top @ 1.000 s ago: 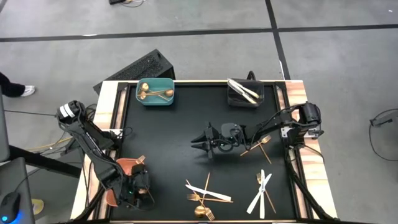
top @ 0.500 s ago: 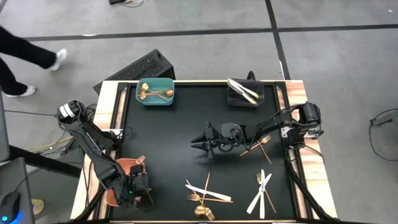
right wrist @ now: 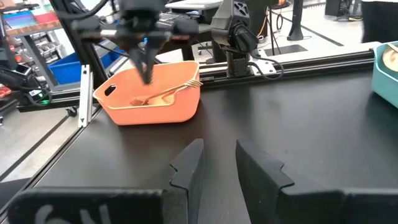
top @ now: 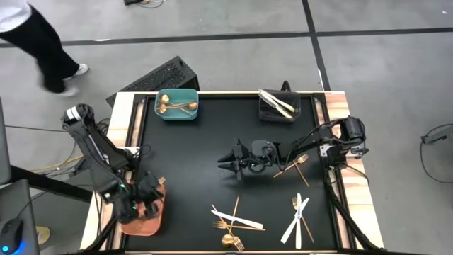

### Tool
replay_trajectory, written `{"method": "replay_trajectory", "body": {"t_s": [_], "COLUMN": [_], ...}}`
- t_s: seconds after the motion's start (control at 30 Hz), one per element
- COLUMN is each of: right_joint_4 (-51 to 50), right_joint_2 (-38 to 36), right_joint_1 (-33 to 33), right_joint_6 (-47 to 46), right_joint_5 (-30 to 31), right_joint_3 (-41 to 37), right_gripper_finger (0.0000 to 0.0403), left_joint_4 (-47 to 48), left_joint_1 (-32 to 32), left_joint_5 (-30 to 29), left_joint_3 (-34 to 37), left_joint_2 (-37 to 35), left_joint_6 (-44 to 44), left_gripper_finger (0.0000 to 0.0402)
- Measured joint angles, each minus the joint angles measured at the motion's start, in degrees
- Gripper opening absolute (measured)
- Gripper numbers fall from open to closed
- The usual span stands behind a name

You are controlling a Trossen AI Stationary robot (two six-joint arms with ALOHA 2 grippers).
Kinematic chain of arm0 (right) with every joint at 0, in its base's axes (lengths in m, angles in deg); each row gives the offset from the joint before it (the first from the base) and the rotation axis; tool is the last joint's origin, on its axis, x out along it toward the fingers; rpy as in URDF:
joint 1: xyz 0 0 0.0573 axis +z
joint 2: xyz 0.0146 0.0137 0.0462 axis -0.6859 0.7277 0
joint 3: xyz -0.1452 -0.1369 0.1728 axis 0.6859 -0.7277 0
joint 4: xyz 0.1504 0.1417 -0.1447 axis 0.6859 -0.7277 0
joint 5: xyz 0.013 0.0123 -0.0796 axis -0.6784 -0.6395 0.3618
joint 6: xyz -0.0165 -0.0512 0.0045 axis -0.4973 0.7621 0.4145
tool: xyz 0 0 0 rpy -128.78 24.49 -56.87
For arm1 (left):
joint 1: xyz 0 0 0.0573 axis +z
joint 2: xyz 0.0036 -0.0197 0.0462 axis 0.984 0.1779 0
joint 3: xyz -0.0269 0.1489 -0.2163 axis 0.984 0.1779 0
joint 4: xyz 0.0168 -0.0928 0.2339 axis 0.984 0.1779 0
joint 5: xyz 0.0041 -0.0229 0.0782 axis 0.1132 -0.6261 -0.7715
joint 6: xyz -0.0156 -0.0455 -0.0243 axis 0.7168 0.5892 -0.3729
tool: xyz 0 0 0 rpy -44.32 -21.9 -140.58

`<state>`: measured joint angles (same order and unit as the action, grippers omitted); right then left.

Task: Sort silverware by color (type)
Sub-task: Put the gold fork into the orange bin

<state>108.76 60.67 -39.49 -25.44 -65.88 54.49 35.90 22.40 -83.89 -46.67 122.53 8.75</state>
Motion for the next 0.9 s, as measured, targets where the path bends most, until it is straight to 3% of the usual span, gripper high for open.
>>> {"method": "replay_trajectory", "body": {"t_s": [0.13,0.33,0.73,0.9], "right_joint_4": [0.0,0.0,-0.4,-14.3], "right_joint_2": [0.0,0.0,-0.1,-6.4], "right_joint_1": [-0.1,0.4,0.4,0.9], "right_joint_6": [0.0,0.0,-0.2,-0.6], "right_joint_5": [0.0,-0.1,1.6,8.7], "right_joint_3": [0.0,0.0,0.0,0.0], "right_gripper_finger": [0.0123,0.0123,0.0123,0.0123], "left_joint_4": [9.9,20.9,22.0,24.8], "left_joint_1": [-4.1,-6.5,-5.9,-5.0], "left_joint_5": [-6.1,-6.6,-1.9,-9.6], "left_joint_3": [0.0,0.0,0.0,-1.9], "left_joint_2": [-2.9,-1.4,0.9,0.6], "left_joint_6": [12.2,27.7,29.3,27.2], "left_gripper_finger": [0.0001,0.0004,0.0128,0.0156]}}
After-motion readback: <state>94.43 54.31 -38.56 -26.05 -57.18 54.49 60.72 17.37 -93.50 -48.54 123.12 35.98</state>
